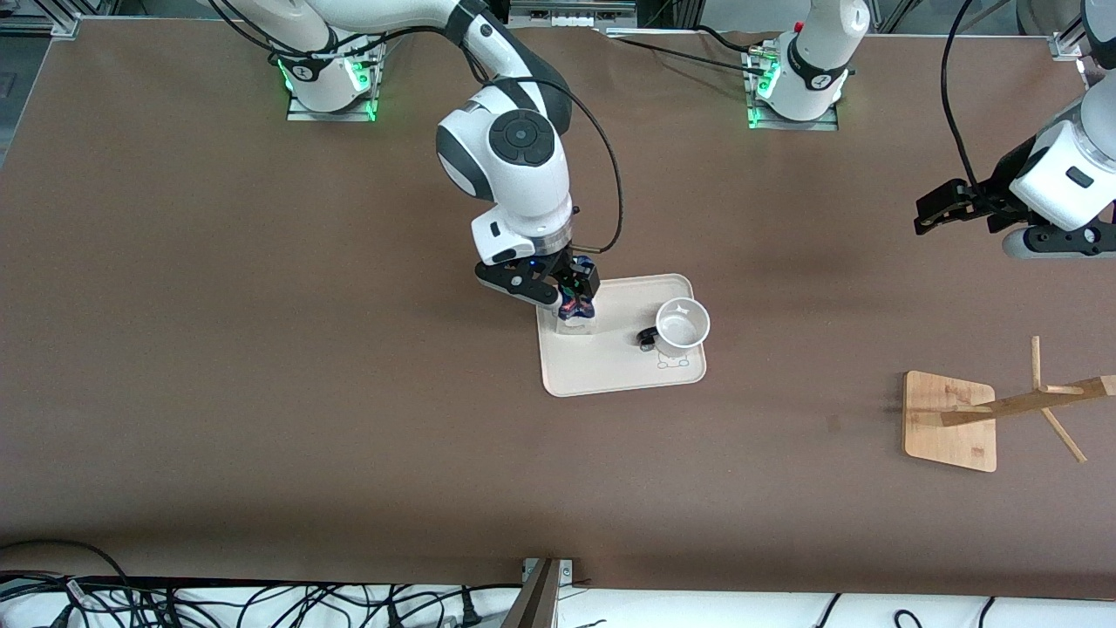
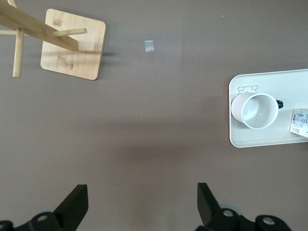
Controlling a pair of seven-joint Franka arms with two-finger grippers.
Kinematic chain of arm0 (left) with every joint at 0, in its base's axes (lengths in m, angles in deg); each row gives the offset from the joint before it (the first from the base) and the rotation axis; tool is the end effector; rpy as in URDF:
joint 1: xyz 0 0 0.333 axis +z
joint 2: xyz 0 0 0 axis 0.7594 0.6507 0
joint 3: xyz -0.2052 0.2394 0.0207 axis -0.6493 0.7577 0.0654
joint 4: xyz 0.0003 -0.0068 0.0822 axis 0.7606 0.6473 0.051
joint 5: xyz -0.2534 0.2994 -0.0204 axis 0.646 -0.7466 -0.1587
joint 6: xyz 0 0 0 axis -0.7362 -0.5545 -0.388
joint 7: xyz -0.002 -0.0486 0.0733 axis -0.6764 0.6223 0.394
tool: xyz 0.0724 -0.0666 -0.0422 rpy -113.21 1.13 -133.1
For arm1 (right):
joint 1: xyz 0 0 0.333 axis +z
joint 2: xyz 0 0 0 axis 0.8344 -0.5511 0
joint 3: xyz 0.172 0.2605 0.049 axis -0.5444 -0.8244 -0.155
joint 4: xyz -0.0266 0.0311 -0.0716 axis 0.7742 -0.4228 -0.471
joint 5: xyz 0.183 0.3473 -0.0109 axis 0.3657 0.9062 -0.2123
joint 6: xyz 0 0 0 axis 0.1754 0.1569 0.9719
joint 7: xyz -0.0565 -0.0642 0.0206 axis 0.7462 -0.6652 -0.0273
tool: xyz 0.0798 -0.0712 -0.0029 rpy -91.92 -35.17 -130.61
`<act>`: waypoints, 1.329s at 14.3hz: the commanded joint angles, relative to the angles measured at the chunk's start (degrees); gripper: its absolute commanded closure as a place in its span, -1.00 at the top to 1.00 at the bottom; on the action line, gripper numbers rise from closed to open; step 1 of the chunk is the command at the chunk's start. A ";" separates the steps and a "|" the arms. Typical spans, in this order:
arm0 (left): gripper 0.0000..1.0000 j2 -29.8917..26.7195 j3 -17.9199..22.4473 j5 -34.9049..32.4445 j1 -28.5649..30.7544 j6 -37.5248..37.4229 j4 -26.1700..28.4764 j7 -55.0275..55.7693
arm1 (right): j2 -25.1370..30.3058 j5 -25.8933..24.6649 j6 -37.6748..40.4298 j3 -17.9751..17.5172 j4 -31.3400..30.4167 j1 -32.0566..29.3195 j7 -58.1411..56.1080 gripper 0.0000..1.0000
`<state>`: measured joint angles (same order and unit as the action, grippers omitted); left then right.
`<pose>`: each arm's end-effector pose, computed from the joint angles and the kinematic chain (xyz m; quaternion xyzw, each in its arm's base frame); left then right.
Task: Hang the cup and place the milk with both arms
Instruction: 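Lower the right gripper and close it on the milk carton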
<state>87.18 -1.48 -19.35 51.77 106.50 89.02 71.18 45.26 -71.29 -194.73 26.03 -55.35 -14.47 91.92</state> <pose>0.5571 -0.0211 0.5808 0.9990 0.0255 -0.0373 0.0056 0.5320 0.5101 0.3594 -0.9748 0.2095 -0.0560 0.0517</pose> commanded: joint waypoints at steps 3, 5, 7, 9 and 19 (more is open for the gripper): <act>1.00 -1.02 -0.07 -0.66 0.45 -1.02 -0.10 -1.41 | -0.74 -1.23 -0.55 0.51 0.73 1.24 1.64 1.00; 1.00 -1.02 -0.07 -0.66 0.45 -1.02 -0.02 -1.41 | -0.66 -1.23 -0.55 0.60 0.82 1.59 2.25 1.00; 1.00 -1.02 -0.07 -0.66 0.45 -1.11 -0.02 -1.41 | -0.65 -1.31 -0.55 0.69 0.91 1.60 2.17 1.00; 1.00 -1.02 -0.07 -0.66 0.45 -1.02 -0.10 -1.41 | -0.65 -1.75 -0.46 0.60 0.91 1.60 0.77 1.00; 1.00 -0.84 -0.07 -0.66 0.45 -0.93 -0.02 -1.41 | -0.04 -3.86 -0.55 0.25 3.27 2.03 -2.49 1.00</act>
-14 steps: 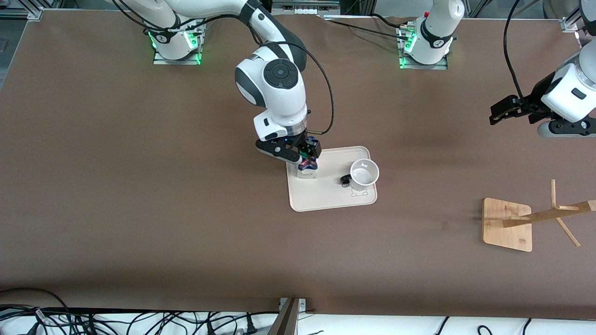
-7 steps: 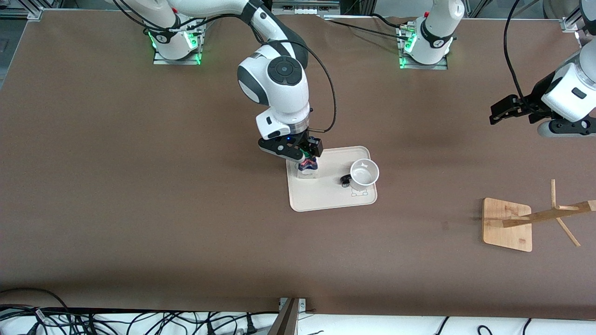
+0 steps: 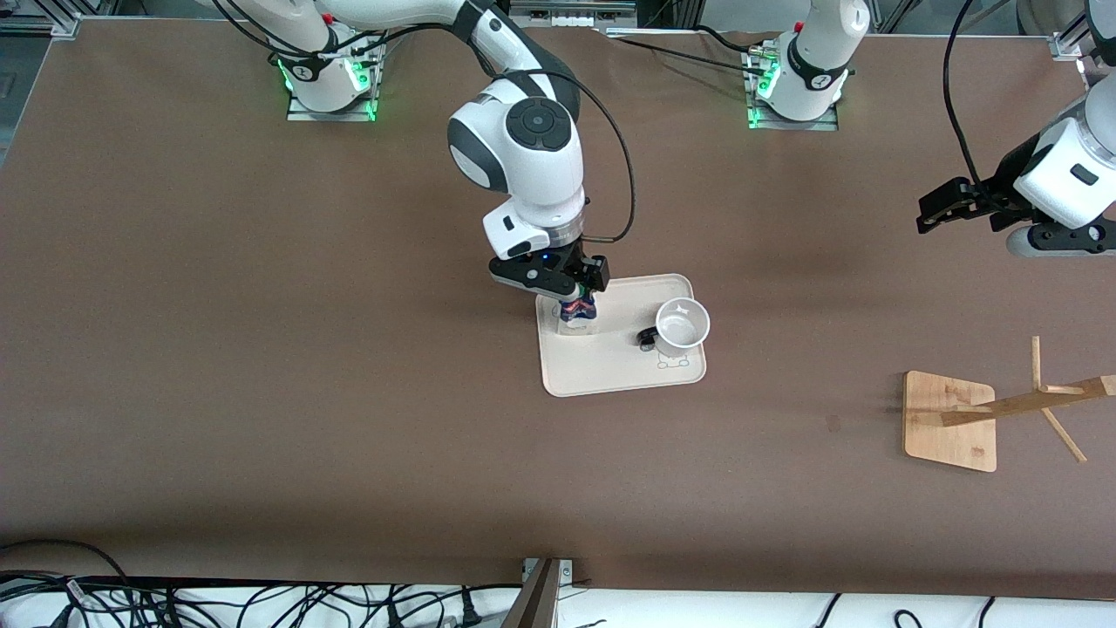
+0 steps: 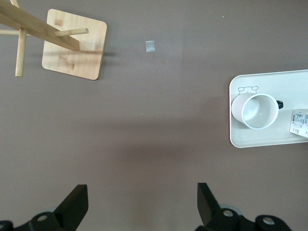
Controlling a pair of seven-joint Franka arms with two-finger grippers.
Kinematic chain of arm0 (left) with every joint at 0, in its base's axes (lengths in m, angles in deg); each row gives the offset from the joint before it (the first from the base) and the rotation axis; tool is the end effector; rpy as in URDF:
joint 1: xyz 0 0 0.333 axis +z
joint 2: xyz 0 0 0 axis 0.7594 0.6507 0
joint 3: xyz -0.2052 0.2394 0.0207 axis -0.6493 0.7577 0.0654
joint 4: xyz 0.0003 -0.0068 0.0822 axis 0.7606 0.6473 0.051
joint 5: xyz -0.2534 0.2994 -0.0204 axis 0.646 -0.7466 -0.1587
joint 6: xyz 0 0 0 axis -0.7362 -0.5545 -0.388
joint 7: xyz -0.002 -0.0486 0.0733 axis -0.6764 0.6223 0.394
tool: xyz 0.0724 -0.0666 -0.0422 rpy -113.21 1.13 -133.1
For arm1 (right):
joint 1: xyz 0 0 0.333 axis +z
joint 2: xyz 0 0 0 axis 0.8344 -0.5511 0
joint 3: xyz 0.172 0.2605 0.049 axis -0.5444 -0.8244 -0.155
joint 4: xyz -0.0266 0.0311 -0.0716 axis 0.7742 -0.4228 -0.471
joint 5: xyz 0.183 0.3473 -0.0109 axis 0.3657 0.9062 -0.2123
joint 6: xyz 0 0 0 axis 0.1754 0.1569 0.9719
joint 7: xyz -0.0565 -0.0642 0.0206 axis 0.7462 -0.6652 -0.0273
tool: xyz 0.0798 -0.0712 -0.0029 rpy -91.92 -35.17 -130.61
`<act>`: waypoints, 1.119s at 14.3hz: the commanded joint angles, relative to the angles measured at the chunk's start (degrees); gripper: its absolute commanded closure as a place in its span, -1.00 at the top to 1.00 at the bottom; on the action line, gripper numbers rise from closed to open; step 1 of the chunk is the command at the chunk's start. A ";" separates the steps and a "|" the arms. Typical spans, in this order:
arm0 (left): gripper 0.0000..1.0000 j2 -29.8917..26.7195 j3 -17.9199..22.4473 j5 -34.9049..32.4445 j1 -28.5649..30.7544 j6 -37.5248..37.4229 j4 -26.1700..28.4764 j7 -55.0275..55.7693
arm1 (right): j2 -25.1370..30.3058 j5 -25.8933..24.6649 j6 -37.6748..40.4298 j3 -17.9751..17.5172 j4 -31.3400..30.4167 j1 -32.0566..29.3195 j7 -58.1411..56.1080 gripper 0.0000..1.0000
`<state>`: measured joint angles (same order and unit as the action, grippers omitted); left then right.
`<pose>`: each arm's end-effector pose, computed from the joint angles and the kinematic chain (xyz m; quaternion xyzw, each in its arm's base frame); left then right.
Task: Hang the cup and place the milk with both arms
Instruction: 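Lower the right gripper and close it on the milk carton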
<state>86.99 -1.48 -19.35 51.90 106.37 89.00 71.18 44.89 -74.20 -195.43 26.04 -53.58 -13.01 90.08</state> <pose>0.5561 -0.0199 0.5827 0.9990 0.0266 -0.0366 0.0056 0.5253 0.5267 0.3711 -0.9804 0.1693 -0.0848 0.0547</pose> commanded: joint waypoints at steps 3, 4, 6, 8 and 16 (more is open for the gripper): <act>1.00 -0.57 -0.25 -0.66 0.23 -0.72 0.00 -1.32 | 0.33 -1.04 0.15 0.24 2.83 1.62 -1.61 1.00; 1.00 -0.57 -0.34 -0.66 0.23 -0.72 0.00 -1.32 | 0.16 -1.13 0.07 0.33 2.83 2.23 -2.92 1.00; 1.00 -0.31 -0.25 -0.66 0.23 -0.63 0.00 -1.32 | -0.37 -1.04 0.07 0.33 2.65 2.33 -6.43 1.00; 1.00 0.31 -0.07 -0.66 0.32 -0.28 0.00 -1.32 | -0.55 -1.13 0.15 0.33 2.48 2.33 -8.82 1.00; 1.00 0.75 -0.07 -0.48 1.02 1.21 0.71 -1.32 | -1.25 -1.48 0.24 0.59 2.21 2.33 -13.13 1.00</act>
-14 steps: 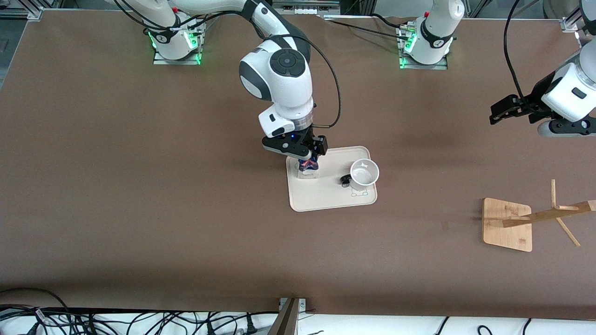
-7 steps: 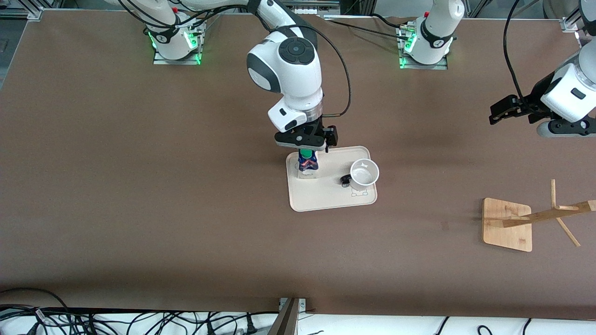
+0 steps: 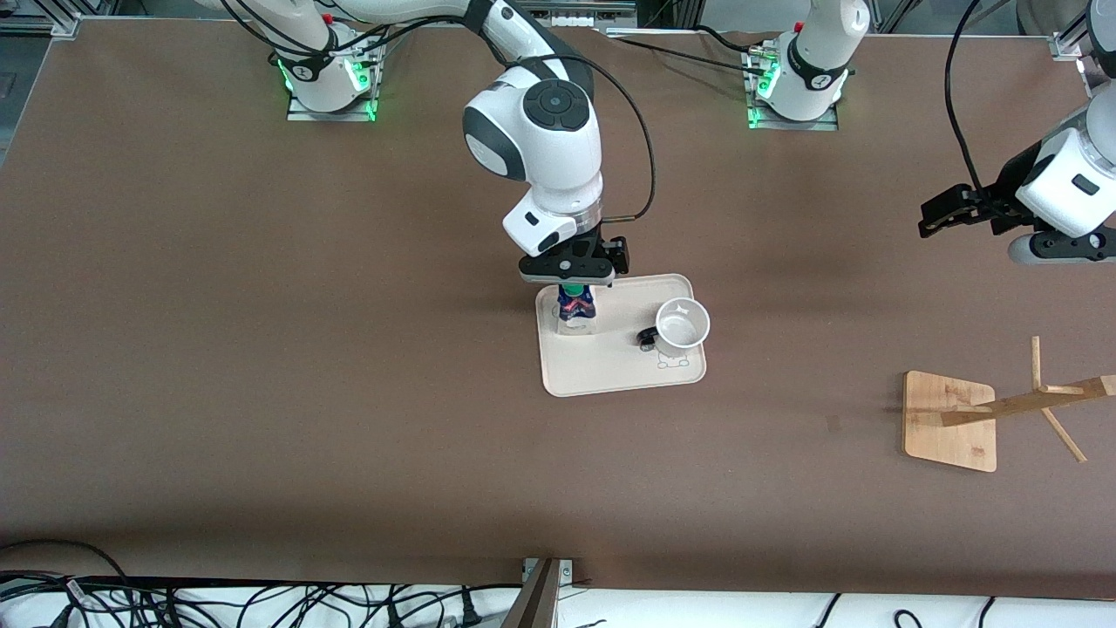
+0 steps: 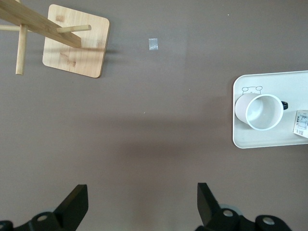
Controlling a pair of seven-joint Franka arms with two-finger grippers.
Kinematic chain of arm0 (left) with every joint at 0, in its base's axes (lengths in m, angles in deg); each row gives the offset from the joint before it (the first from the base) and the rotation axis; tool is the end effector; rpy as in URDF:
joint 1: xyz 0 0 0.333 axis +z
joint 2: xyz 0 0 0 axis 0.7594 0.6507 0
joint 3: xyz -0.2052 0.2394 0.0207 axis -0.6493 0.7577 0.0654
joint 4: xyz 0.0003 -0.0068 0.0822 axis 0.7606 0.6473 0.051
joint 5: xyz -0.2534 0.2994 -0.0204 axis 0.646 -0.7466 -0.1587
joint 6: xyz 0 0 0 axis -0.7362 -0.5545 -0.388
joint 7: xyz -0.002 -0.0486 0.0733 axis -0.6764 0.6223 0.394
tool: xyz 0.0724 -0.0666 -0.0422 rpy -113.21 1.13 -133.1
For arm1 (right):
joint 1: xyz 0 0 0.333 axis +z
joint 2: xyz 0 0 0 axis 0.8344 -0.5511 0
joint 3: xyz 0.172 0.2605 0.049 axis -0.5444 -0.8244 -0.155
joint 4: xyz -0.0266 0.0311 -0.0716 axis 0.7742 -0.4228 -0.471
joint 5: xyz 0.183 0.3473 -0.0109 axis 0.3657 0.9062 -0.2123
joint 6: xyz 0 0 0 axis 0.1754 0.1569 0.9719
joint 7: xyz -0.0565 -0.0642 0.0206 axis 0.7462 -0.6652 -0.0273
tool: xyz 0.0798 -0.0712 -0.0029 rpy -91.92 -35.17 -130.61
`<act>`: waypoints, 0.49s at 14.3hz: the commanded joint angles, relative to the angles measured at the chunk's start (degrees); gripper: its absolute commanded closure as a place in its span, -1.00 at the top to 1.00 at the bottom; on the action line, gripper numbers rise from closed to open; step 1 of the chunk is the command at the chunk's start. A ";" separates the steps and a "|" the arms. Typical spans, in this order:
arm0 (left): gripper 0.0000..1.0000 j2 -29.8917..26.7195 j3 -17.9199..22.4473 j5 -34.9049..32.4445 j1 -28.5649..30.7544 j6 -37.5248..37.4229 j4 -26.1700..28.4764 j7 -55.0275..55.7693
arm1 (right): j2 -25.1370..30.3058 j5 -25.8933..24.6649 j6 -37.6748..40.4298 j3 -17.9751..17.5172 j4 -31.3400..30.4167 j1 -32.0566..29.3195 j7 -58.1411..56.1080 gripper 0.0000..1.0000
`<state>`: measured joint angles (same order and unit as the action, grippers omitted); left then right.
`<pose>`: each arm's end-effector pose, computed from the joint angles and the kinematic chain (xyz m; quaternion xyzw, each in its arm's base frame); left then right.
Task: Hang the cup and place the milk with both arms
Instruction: 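Lift the milk carton off the tray with the right gripper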
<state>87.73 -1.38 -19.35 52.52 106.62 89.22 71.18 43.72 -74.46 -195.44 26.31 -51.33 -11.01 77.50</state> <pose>0.5597 -0.0127 0.5740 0.9985 0.0329 -0.0427 0.0059 0.5140 0.5478 0.3752 -0.9928 0.0450 -0.0980 0.0517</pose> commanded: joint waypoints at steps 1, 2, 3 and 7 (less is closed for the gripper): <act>1.00 0.01 -0.34 -0.48 0.49 1.66 0.75 -1.32 | -0.25 -2.26 0.25 0.32 -0.38 0.33 -0.81 1.00; 1.00 0.10 -0.43 -0.48 0.49 1.84 0.67 -1.32 | -0.43 -2.96 0.25 0.32 -0.47 0.33 -1.25 1.00; 1.00 0.19 -0.43 -0.48 0.49 2.02 0.75 -1.32 | -0.69 -3.06 0.25 0.32 -0.47 0.33 -1.26 1.00; 1.00 0.28 -0.52 -0.48 0.49 1.93 0.58 -1.23 | -0.96 -2.88 0.33 0.32 -0.74 0.24 -1.95 1.00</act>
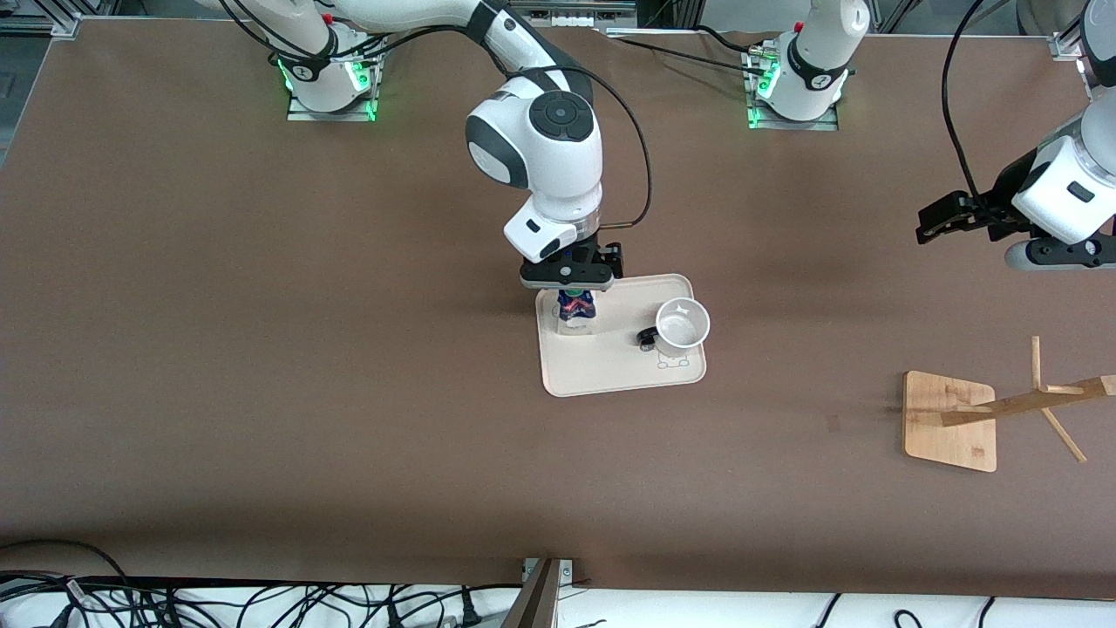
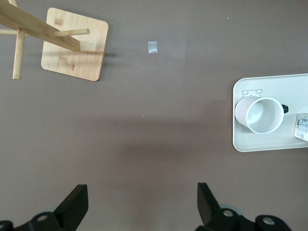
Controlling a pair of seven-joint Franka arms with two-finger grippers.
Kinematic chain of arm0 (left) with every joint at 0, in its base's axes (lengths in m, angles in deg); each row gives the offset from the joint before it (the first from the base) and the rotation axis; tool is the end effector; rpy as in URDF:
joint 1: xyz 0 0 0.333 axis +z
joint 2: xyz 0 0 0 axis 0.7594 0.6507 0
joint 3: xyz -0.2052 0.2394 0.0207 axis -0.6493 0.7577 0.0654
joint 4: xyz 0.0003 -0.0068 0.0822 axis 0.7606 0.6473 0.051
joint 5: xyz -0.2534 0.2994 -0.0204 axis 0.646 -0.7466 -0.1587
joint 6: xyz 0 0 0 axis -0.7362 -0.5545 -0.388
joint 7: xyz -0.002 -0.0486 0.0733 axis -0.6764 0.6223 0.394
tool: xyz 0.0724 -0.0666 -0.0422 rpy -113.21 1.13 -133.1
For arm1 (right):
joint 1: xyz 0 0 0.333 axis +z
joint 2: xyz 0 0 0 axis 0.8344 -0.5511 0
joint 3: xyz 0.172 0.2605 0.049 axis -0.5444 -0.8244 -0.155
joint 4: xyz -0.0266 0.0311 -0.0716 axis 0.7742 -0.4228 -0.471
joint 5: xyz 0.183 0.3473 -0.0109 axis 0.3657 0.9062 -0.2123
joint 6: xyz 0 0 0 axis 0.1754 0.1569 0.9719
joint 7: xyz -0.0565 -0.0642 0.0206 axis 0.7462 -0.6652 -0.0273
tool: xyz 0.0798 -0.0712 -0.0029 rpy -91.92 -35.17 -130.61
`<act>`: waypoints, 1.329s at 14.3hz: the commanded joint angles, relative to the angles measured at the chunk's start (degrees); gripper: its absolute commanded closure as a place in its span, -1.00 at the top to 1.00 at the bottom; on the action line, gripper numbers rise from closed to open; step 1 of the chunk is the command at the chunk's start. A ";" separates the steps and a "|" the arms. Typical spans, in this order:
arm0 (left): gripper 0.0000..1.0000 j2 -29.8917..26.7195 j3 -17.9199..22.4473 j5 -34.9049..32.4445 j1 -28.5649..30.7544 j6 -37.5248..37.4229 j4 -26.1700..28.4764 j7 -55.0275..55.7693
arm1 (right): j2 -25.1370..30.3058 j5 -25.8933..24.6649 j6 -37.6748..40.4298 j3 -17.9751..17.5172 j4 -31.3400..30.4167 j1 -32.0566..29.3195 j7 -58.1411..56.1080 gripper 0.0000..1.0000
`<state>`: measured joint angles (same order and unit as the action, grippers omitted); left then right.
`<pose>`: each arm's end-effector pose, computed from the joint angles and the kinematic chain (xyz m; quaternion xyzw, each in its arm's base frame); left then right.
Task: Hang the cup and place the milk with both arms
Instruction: 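Lift the milk carton off the tray with the right gripper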
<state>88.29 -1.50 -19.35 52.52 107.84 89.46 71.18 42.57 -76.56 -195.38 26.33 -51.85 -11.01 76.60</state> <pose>0.5641 -0.0138 0.5683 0.9987 0.0320 -0.0391 0.0065 0.5145 0.5461 0.3557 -0.9941 0.0277 -0.1009 0.0296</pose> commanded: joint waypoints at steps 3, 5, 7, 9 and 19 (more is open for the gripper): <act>1.00 -0.28 -0.40 -0.48 0.49 0.63 0.42 -1.23 | 0.11 -0.88 0.46 0.30 -0.49 0.24 -1.23 1.00; 1.00 -0.19 -0.40 -0.48 0.49 0.54 0.25 -1.23 | -0.07 -0.53 0.46 0.30 -1.01 0.24 -1.49 1.00; 1.00 -0.11 -0.40 -0.48 0.49 0.45 0.07 -1.23 | -0.42 -0.18 0.28 0.12 -1.01 0.24 -1.50 1.00; 1.00 0.07 -0.40 -0.48 0.40 0.45 0.07 -1.23 | -0.51 -0.09 0.72 0.04 -1.10 0.42 -1.50 1.00; 1.00 0.51 -0.58 -0.40 0.40 0.45 0.16 -1.14 | -1.91 4.48 -0.24 -0.05 -1.10 0.51 0.17 -0.02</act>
<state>88.95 -1.63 -19.35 52.52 107.85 89.46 71.18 41.16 -73.23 -195.28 26.31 -53.19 -10.76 75.93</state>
